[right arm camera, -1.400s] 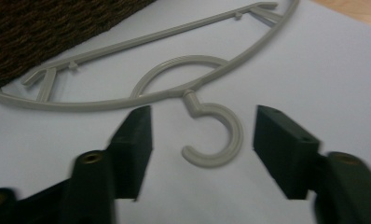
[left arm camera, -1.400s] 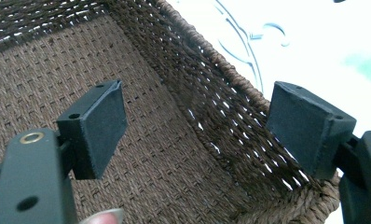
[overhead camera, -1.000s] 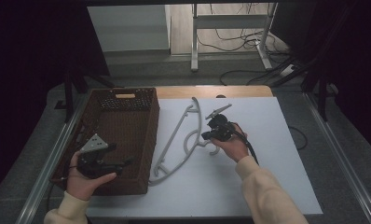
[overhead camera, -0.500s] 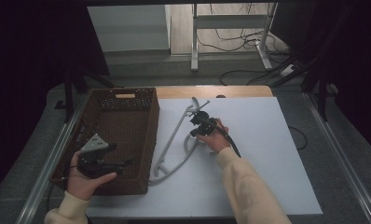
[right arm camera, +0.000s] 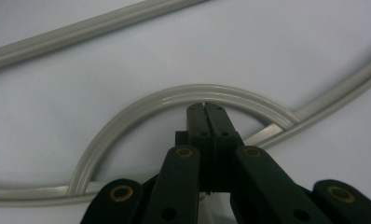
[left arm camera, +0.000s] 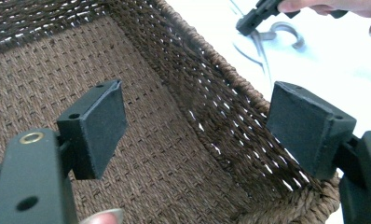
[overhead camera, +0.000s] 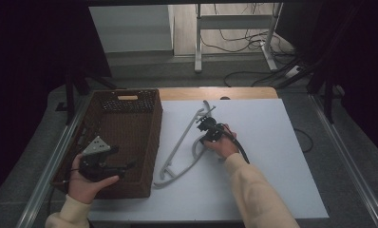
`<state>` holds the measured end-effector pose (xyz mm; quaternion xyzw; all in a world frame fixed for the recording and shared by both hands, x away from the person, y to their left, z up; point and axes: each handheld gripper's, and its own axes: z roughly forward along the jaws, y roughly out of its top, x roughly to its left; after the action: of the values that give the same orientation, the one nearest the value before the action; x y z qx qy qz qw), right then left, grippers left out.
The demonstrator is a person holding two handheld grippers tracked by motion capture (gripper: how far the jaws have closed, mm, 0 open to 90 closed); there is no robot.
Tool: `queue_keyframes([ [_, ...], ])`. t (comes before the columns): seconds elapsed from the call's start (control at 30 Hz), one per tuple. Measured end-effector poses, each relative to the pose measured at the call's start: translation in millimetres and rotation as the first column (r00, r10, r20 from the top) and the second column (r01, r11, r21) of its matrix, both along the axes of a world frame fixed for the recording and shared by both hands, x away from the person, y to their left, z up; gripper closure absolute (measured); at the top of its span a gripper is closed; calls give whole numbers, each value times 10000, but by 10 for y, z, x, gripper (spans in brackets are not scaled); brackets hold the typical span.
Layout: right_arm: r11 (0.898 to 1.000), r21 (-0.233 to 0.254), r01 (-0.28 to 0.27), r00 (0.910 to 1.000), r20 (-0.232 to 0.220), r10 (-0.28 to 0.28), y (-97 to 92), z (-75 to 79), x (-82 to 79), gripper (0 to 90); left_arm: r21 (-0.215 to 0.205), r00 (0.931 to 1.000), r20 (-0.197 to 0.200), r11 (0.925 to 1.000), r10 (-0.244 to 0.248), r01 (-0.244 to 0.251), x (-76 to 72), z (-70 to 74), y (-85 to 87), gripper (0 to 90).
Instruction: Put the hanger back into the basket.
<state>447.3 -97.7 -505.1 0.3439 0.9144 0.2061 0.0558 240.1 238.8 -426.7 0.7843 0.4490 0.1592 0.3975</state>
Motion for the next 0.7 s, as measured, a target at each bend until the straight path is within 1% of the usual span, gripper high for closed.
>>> queue_keyframes([
  [0.03,9998,130,160,9998,-88,-159,-89,3,-52,900,4,10000,-5,10000,2,-2,0,0,1,197],
  [0.07,9997,98,224,9997,-105,-223,-133,8,-84,900,0,10000,3,10000,0,0,-1,3,-4,197],
  [0.1,9997,98,224,9997,-105,-223,-133,8,-84,900,0,10000,3,10000,0,0,-1,3,-4,197],
  [0.2,9996,-71,280,9996,-66,-281,-281,30,-187,900,9,10000,29,10000,-46,46,-4,13,-19,198],
  [0.23,9992,144,367,9992,-133,-365,-402,45,-259,900,20,10000,27,10000,-54,54,-4,13,-25,197],
  [0.27,9992,144,367,9992,-133,-365,-402,45,-259,900,26,10000,19,10000,-58,58,-4,12,-29,197],
  [0.3,9987,249,454,9989,-159,-450,-512,61,-342,900,34,10000,1,10000,-62,62,0,5,-34,197],
  [0.37,9984,328,469,9987,-191,-463,-605,70,-427,900,80,9999,-34,9999,-94,95,6,0,-39,197],
  [0.47,9979,485,436,9988,-238,-425,-714,58,-529,900,55,9999,-73,10000,-77,78,8,-9,-50,197],
  [0.53,9978,498,442,9987,-283,-428,-742,48,-555,900,52,9999,-73,10000,-78,79,7,-7,-52,197],
  [0.57,9982,435,404,9987,-319,-390,-784,20,-615,900,63,9999,-21,9999,-105,105,-1,3,-53,197],
  [0.6,9976,531,447,9986,-306,-431,-812,20,-647,900,63,9999,-21,9999,-105,105,-1,3,-53,197],
  [0.7,9981,446,432,9985,-360,-416,-887,29,-739,900,27,9999,21,9999,-107,106,-5,16,-48,197],
])
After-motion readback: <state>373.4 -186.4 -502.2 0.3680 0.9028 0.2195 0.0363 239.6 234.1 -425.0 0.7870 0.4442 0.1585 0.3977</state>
